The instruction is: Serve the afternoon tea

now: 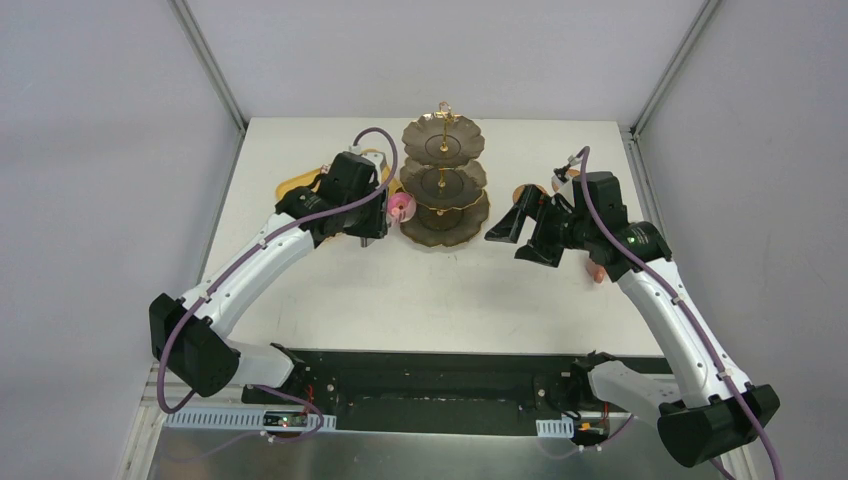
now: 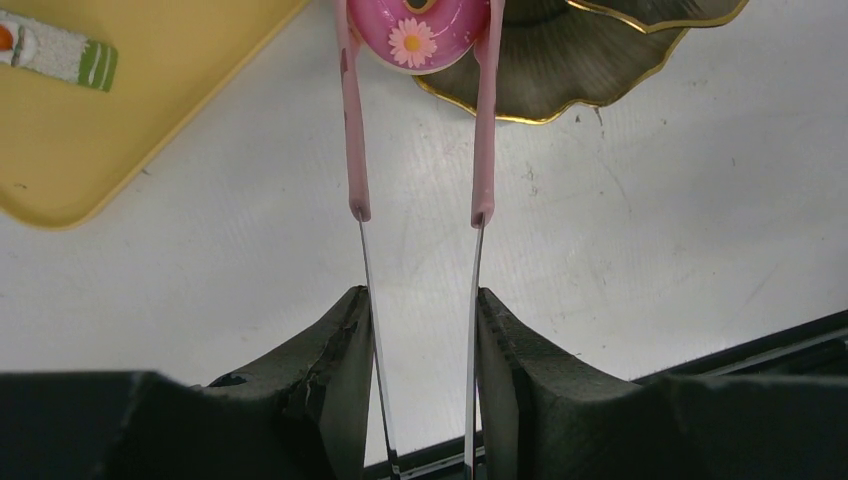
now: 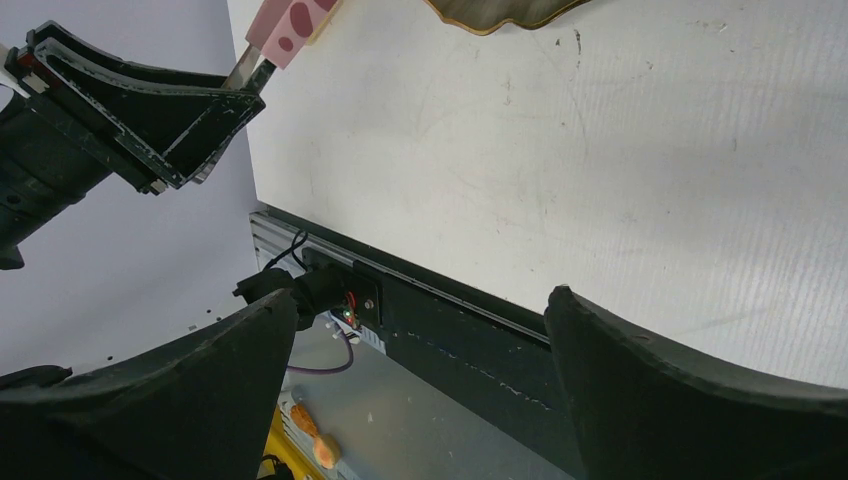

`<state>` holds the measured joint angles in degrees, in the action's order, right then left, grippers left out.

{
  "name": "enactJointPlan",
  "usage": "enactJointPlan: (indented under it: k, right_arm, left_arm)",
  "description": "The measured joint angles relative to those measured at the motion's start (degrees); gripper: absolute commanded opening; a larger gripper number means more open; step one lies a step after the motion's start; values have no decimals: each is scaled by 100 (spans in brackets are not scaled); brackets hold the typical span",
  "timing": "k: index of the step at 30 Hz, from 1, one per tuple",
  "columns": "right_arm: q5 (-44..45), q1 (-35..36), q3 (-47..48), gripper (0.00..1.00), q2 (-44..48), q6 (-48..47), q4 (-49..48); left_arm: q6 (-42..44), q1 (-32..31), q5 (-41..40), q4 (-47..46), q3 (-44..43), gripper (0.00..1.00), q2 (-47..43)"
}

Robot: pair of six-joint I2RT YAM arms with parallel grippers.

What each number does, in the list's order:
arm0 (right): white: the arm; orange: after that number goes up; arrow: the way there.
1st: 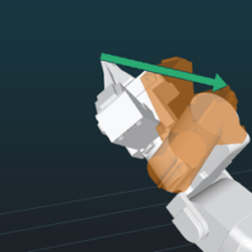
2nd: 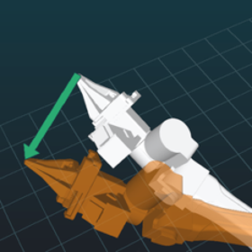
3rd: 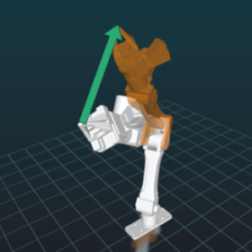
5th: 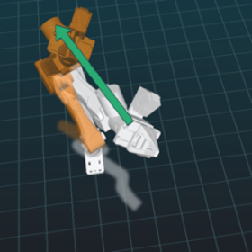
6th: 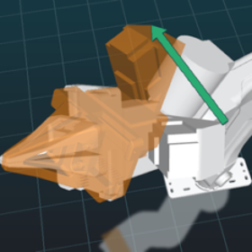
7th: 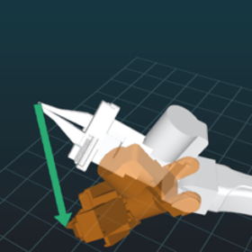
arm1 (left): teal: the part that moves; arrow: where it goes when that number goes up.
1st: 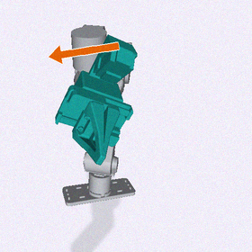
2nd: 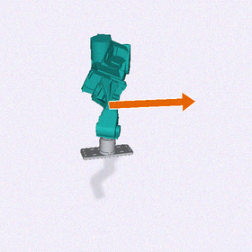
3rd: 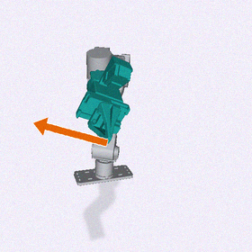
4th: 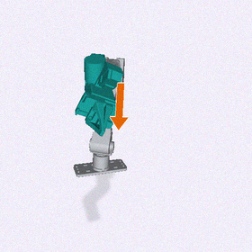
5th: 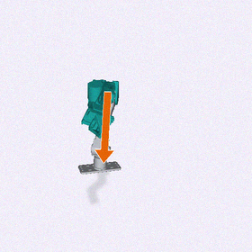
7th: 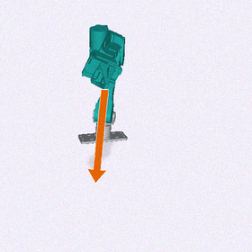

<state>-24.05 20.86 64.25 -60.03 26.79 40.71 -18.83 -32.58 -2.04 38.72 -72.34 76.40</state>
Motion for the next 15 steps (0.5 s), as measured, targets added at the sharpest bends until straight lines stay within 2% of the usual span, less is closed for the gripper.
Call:
enactJointPlan:
  k: [15]
  right_arm:
    - [-39, 0, 0, 99, 24, 0, 7]
  left_arm:
    - [638, 0, -168, -1128, 201, 25, 682]
